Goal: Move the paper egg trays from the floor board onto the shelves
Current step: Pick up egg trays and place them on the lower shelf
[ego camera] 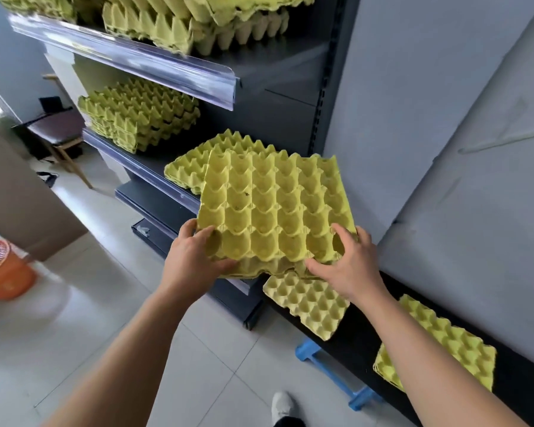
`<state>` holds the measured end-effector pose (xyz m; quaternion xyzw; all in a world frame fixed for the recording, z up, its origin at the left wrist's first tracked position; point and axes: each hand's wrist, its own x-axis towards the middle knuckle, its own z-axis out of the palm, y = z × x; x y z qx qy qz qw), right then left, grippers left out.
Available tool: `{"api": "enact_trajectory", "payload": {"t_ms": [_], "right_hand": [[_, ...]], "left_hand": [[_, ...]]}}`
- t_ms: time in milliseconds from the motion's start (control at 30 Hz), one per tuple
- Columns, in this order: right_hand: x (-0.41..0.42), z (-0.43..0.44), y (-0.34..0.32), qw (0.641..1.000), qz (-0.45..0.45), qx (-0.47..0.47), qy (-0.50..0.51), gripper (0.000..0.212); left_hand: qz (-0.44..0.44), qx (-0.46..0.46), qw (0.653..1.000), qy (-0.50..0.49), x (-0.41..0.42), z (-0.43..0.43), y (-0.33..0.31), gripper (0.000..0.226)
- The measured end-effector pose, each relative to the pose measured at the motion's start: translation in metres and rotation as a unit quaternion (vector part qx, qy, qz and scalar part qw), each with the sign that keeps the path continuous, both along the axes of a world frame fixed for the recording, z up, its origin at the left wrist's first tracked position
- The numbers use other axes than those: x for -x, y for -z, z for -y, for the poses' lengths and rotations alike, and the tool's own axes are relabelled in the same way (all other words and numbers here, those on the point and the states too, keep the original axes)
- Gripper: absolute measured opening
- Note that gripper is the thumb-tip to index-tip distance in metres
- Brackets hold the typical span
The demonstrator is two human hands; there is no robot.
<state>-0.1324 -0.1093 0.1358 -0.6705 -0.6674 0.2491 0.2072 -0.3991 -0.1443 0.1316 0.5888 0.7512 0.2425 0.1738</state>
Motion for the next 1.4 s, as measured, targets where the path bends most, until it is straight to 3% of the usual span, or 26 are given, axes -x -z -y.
{"api": "enact_trajectory", "payload": {"t_ms": [300, 667, 833, 1033, 1400], "right_hand": [[0.078, -0.091, 0.002, 1.0, 0.004, -0.012, -0.006, 0.091], [0.152, -0.168, 0.014, 0.999, 0.022, 0.015, 0.031, 0.093], [0.192, -0.186, 0.023, 0.996, 0.042, 0.024, 0.072, 0.093], [0.241, -0.194, 0.033, 0.987, 0.017, 0.036, 0.157, 0.092], [0.292, -0.204, 0.05, 0.966, 0.023, 0.063, 0.251, 0.089]], "left_hand": [[0.014, -0.024, 1.0, 0.001, 0.078, -0.086, 0.009, 0.063], [0.032, 0.004, 0.999, 0.043, 0.162, -0.189, 0.026, 0.062], [0.033, 0.011, 0.996, 0.079, 0.198, -0.231, 0.036, 0.055], [0.02, 0.037, 0.989, 0.145, 0.242, -0.286, 0.041, 0.078], [0.014, 0.07, 0.963, 0.259, 0.273, -0.341, 0.051, 0.06]]}}
